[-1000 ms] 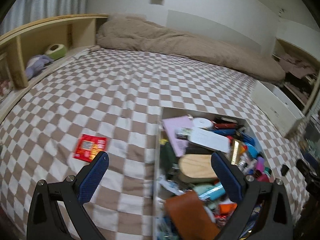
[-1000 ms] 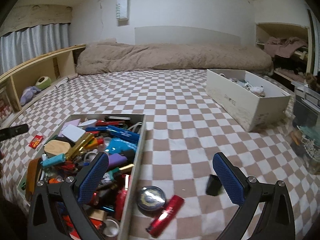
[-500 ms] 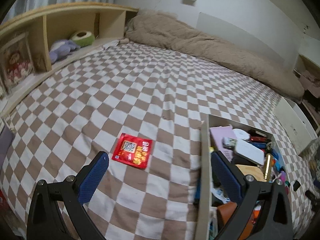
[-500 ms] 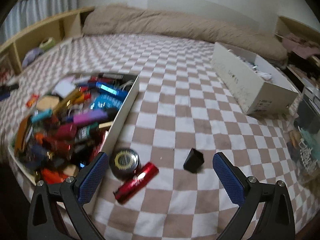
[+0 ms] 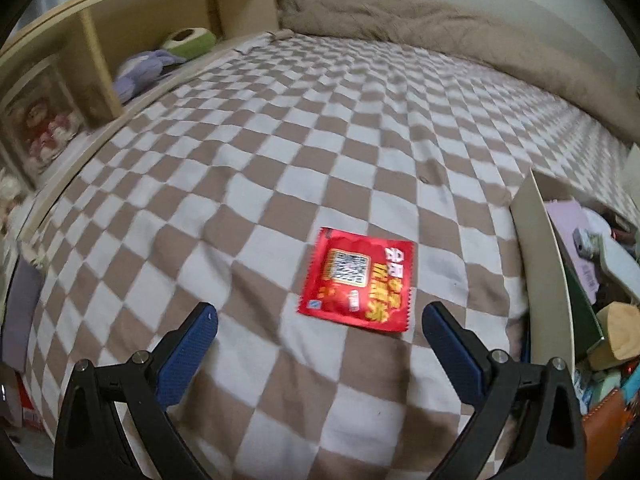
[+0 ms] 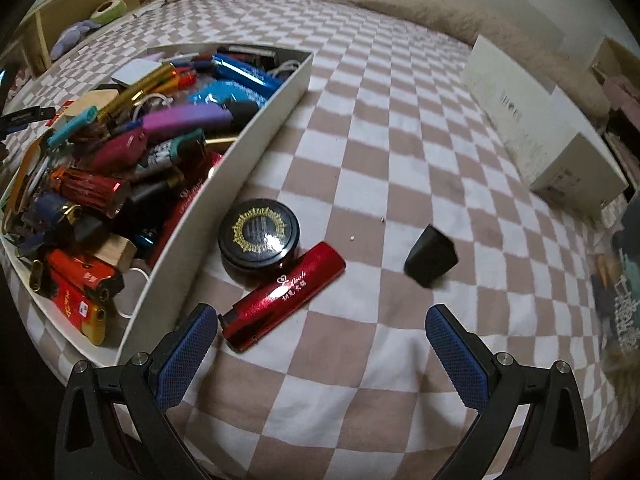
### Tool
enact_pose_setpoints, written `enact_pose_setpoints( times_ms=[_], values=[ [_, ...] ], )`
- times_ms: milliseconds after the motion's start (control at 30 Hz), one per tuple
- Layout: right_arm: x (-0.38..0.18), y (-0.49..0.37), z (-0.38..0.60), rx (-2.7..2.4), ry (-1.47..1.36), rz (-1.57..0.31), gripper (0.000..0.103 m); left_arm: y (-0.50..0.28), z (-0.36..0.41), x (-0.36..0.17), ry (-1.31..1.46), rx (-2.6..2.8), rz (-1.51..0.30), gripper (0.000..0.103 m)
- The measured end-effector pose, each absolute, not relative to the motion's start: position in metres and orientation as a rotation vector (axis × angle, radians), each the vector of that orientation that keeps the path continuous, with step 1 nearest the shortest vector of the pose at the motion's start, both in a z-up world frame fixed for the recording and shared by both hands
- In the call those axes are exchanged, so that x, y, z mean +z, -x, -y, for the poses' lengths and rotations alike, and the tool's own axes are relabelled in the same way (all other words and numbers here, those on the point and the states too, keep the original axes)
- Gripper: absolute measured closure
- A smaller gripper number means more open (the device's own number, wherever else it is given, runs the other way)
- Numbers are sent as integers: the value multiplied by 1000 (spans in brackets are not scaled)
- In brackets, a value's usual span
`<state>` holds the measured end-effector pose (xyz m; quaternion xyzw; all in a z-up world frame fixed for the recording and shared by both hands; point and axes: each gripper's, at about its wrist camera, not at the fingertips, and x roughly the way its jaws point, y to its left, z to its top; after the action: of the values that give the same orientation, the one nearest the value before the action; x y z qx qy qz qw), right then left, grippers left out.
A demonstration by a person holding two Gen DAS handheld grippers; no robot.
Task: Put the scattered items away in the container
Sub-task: 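Move the left gripper over the red packet while the right approaches the red lighter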
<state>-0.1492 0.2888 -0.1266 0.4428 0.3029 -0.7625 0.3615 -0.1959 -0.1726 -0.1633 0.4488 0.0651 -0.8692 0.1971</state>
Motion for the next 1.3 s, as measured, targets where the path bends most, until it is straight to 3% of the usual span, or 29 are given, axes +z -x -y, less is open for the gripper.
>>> enact_pose_setpoints(
  times_ms=[300,467,633,1300],
  values=[
    [-134,171,-287,-1914,-1217,-774,0,218,173,-179,-1342,-2458,-264,0],
    [-135,178,-285,-1889,-1254,-770,0,228,162,-189,-1371,-2426,-126,0],
    [-146,180,-273,-1861,-1254,-850,0,235,165,-192,-1354,-2419,-141,0],
    [-142,271,-404,-2369,-1448,-442,0,240,164,-196,-1324,-2377,-184,0]
  ],
)
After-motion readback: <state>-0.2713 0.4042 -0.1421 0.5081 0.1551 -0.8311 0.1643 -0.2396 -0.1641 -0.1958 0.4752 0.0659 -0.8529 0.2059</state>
